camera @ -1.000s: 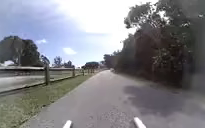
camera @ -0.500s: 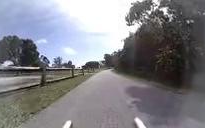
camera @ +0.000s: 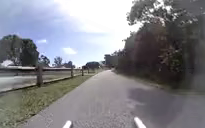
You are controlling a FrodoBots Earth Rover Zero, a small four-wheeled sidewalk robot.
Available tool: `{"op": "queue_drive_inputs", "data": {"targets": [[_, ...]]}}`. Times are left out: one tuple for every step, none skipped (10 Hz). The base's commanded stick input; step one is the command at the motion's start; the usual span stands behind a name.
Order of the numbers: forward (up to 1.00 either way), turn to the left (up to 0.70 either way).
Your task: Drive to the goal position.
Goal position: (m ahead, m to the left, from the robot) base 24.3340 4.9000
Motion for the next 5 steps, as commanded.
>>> {"op": "queue_drive_inputs", "data": {"targets": [[0.50, 0.00], [0.50, 0.00], [0.50, 0.00], [0.50, 0.00], [0.50, 0.00]]}}
